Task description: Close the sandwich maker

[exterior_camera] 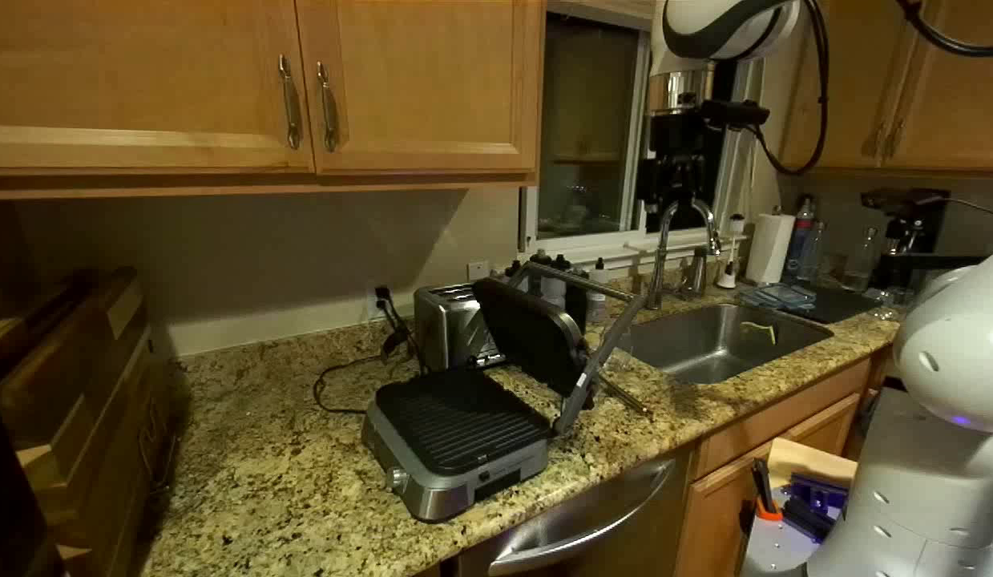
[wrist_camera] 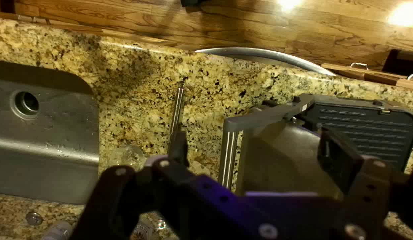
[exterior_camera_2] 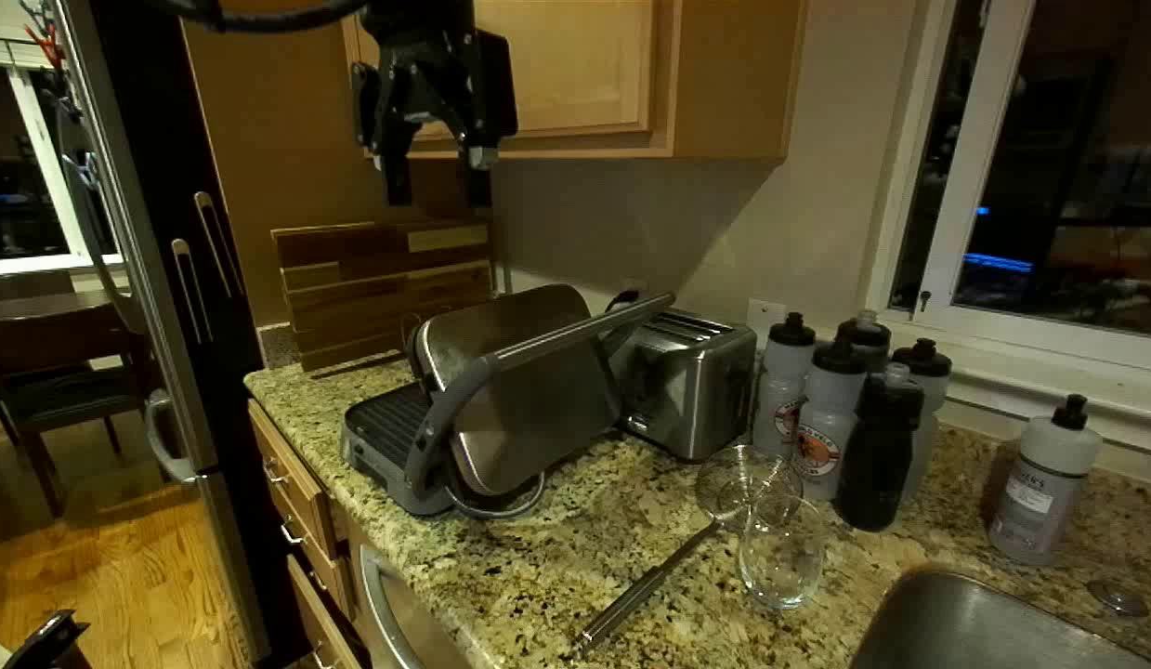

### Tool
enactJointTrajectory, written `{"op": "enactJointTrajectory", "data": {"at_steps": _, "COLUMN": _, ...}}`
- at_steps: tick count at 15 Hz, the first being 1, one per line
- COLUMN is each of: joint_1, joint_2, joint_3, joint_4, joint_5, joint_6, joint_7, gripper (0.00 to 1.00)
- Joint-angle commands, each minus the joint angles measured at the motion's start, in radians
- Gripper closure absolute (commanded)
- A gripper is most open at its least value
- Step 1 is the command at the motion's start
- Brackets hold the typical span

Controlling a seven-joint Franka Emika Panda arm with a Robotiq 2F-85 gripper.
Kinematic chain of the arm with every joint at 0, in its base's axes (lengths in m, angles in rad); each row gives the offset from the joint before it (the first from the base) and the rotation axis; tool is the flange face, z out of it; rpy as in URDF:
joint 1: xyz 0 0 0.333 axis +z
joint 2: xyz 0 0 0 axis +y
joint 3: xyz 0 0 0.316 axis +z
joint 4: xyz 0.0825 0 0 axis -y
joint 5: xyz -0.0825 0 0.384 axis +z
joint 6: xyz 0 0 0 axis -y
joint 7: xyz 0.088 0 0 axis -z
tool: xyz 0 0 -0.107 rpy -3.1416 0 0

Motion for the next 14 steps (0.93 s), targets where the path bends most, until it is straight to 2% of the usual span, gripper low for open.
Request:
{"op": "enactJointTrajectory", "data": {"at_steps": 1, "joint_1": 0.001, "joint_2": 0.001, "joint_3": -0.001, "joint_4": 0.003, "joint_5": 0.000, "joint_6": -0.003, "joint_7": 0.000, "gripper": 0.00}}
{"op": "enactJointTrajectory", "data": {"at_steps": 8, "joint_1": 0.003, "joint_2": 0.023, "joint_3": 0.003, "joint_4": 0.012, "joint_5": -0.004, "joint_6": 0.006, "joint_7": 0.003, "gripper": 0.00}}
{"op": "enactJointTrajectory", "data": {"at_steps": 14, "joint_1": 0.008, "joint_2": 0.155, "joint_3": 0.008, "joint_4": 0.031, "joint_5": -0.038, "joint_6": 0.214, "joint_7": -0.009, "gripper": 0.00}}
